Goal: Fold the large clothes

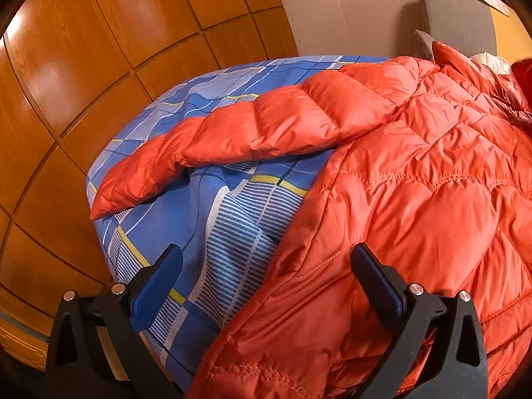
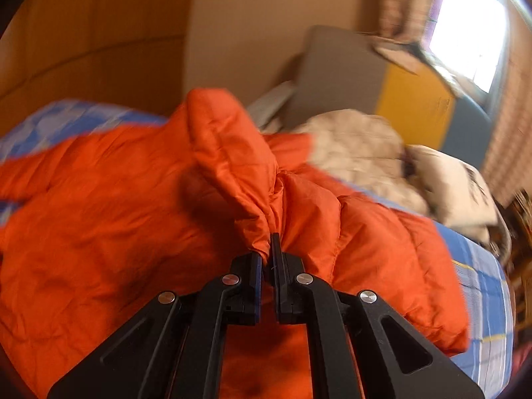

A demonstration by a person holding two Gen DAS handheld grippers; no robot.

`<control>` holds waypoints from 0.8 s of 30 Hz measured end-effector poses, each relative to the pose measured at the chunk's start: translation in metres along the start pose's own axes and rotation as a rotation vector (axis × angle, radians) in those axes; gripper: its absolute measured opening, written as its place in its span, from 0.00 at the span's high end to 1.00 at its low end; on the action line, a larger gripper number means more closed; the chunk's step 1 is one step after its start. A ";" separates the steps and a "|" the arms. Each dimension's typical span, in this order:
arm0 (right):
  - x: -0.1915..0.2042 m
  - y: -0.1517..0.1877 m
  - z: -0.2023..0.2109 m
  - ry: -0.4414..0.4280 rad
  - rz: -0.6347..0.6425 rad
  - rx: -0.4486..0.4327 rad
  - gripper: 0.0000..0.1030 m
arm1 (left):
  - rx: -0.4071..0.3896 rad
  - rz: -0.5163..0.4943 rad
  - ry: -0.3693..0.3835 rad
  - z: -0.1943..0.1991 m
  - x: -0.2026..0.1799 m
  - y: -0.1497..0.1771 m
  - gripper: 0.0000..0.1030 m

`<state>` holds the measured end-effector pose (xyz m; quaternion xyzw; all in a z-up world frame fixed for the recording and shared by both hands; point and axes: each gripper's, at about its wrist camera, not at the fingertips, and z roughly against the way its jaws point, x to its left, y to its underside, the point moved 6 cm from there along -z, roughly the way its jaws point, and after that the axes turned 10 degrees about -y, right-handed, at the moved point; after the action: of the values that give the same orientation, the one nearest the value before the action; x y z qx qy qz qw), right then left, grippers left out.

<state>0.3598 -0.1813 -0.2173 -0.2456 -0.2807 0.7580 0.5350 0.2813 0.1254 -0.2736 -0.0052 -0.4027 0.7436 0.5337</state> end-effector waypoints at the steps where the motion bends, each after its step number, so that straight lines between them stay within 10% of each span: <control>1: 0.009 0.002 -0.005 -0.021 0.018 0.015 0.95 | 0.001 0.000 0.002 -0.001 0.001 0.000 0.02; 15: 0.030 0.024 -0.017 -0.102 0.033 0.144 0.86 | 0.014 0.002 0.017 -0.006 0.003 0.002 0.02; 18: 0.020 0.026 0.007 -0.095 -0.004 0.108 0.57 | 0.016 0.002 0.018 -0.008 0.004 0.002 0.02; 20: 0.010 0.027 0.027 -0.090 -0.044 0.044 0.20 | 0.016 0.000 0.015 -0.007 0.004 0.001 0.02; 24: -0.001 0.037 0.058 -0.051 -0.073 0.013 0.20 | 0.023 0.002 0.018 -0.006 0.003 0.001 0.02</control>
<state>0.2961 -0.2020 -0.2005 -0.2122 -0.2981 0.7460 0.5564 0.2818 0.1319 -0.2772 -0.0060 -0.3894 0.7486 0.5366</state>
